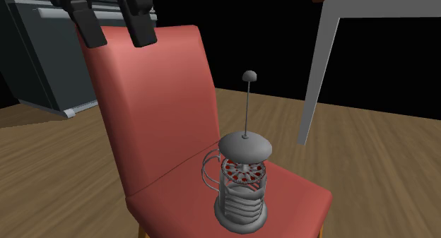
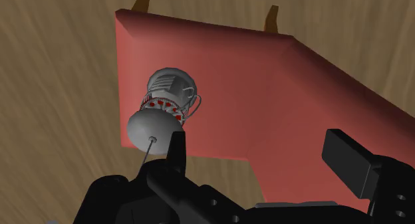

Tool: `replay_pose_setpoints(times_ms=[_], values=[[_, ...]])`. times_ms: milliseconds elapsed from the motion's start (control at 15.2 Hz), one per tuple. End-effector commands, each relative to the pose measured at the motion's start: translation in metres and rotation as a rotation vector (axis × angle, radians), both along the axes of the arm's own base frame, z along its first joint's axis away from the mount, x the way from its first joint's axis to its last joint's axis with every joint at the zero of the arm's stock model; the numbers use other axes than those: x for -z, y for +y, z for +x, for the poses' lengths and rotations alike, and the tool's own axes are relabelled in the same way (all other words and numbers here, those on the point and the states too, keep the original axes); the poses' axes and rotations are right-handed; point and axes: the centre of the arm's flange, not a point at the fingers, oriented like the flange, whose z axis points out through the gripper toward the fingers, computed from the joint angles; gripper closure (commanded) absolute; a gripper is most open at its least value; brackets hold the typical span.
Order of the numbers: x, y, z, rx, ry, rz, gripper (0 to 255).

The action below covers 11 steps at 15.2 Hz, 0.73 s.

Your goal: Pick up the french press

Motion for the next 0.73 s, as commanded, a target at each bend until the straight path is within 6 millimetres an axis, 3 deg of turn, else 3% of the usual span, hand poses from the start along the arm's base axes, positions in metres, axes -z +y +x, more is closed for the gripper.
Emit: replay_pose_setpoints(times_ms=[0,660], values=[[0.000,0.000,0.000,0.000,0.000,0.000,0],[0.097,-0.038,0.074,0.414,-0.009,-0.099,0]])
